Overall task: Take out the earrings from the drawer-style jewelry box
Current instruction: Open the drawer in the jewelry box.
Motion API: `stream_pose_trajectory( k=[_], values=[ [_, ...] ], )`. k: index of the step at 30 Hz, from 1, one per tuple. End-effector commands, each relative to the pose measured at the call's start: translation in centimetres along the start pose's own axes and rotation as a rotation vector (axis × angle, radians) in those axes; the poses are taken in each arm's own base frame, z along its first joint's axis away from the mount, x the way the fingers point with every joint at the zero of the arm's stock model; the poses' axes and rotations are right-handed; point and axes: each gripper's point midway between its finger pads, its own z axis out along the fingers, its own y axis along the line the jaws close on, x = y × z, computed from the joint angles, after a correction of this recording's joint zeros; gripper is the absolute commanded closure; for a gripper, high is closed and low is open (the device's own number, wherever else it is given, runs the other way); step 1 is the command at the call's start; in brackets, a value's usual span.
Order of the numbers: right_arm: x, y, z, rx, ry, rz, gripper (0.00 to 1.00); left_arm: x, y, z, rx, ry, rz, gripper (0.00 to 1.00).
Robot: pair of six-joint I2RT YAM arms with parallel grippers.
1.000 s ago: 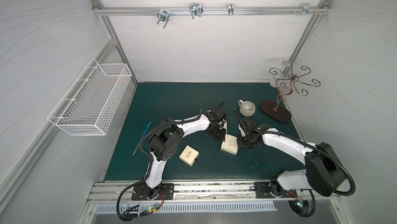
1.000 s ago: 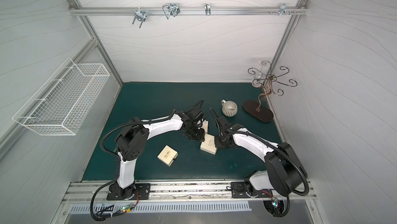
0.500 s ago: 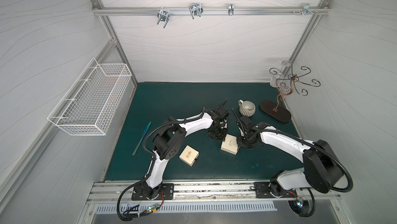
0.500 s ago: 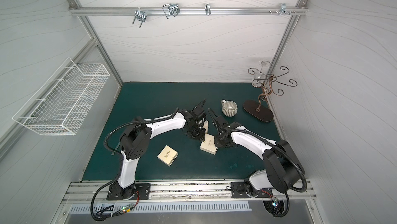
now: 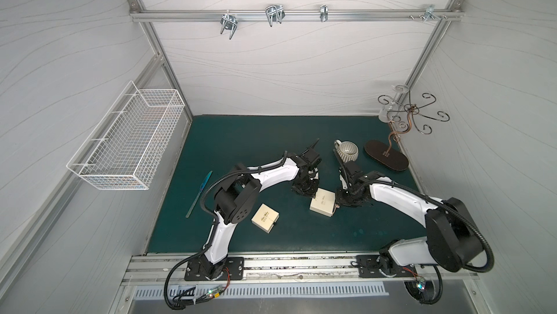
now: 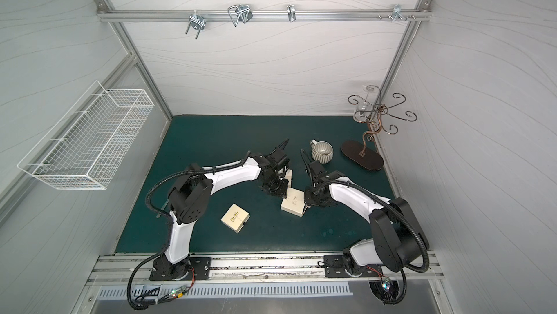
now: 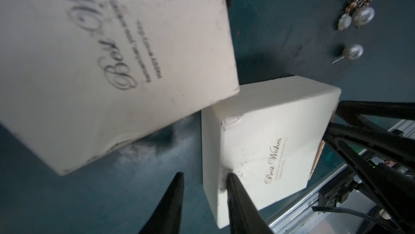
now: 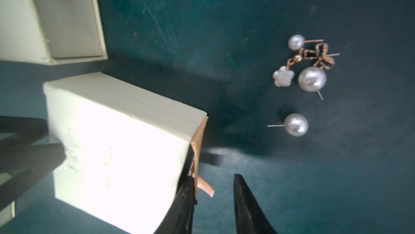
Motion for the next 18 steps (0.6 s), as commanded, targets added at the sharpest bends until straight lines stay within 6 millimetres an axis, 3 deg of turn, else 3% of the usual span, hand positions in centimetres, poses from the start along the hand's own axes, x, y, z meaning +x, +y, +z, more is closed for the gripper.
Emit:
stream_pose_trajectory(
  k=[1,6,9,12,18],
  values=[
    [1.9,-1.2,1.1,0.063,0.063,-0.069,0.69,1.0,8.3,1.9,-0.309,0.034,-0.084,0.66],
    [2.3,1.2,1.7,0.084,0.092,-0.199,0.69,0.8,8.1,1.6,-0.302,0.022,-0.086,0.66],
    [2.6,1.7,2.1,0.111,0.116,-0.239,0.69,0.8,8.2,1.4,-0.309,0.011,-0.091,0.66],
    [2.6,1.3,2.1,0.141,0.119,-0.228,0.69,0.8,8.3,1.3,-0.312,0.005,-0.099,0.66],
    [2.2,-2.3,1.2,0.276,0.095,-0.126,0.68,1.2,9.7,1.4,-0.338,0.024,-0.137,0.67]
  ],
)
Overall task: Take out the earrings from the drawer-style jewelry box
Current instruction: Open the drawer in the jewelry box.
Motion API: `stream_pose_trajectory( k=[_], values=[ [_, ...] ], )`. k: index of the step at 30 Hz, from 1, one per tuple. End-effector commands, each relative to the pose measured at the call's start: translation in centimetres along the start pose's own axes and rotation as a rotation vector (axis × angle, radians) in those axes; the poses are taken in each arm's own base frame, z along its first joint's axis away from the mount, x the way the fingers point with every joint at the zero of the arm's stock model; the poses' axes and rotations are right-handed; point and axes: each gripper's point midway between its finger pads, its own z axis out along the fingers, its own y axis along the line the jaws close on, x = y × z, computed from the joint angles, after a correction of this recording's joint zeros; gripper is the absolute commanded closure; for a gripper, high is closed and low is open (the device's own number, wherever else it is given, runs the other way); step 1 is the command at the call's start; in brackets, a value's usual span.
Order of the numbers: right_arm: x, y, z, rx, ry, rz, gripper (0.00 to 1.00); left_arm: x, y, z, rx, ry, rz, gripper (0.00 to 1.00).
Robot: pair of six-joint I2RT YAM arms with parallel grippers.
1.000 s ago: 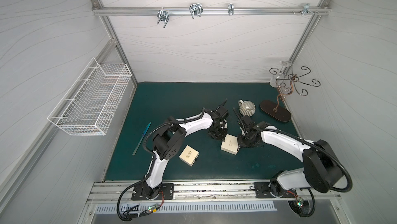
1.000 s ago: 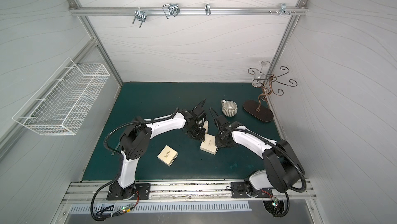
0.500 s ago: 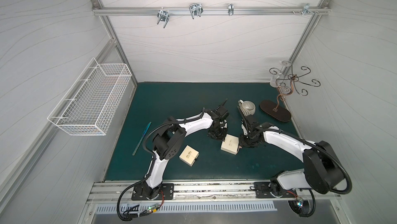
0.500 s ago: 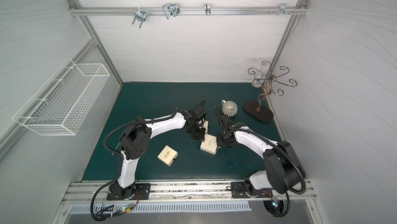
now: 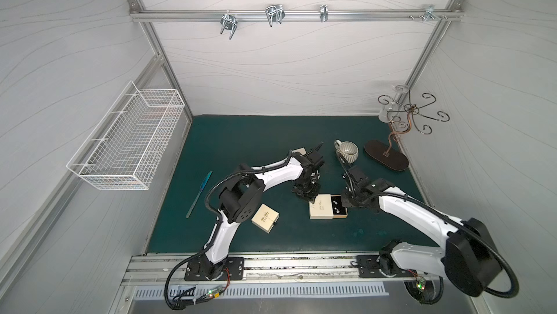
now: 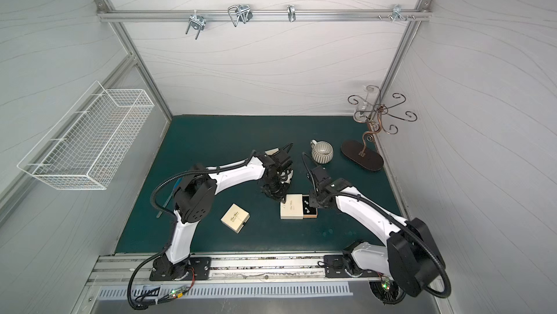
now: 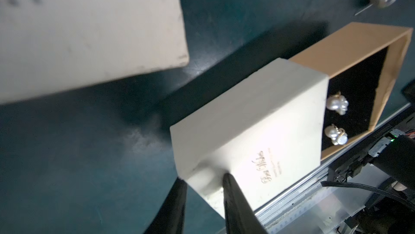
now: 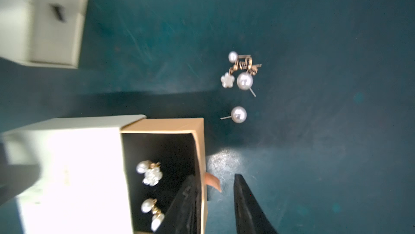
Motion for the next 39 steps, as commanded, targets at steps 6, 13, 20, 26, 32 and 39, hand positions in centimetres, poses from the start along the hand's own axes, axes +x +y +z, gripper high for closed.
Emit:
stream_pose_trajectory(
  k=[6,13,20,26,32,39],
  values=[
    [3.0,-5.2,1.2,0.099,0.101,0.163,0.68,1.3,11.6,1.5,-0.370,0.040,-0.171,0.70],
    [3.0,-5.6,1.0,0.060,0.088,0.205,0.68,1.3,12.0,1.8,-0.382,0.050,-0.174,0.71],
    [2.5,-4.4,1.1,-0.010,0.070,0.173,0.68,0.2,8.7,1.1,-0.214,-0.005,-0.142,0.67],
    [1.2,-1.8,-0.1,-0.141,-0.017,0.125,0.68,-1.1,3.1,-2.7,0.025,-0.093,-0.011,0.61],
    [1.0,-0.4,-0.5,-0.184,-0.044,0.077,0.68,0.7,-2.2,-4.6,0.227,-0.061,0.166,0.59],
    [0.9,0.7,-0.4,-0.199,-0.041,0.035,0.69,2.5,-3.2,-2.2,0.205,0.070,0.214,0.51]
  ],
)
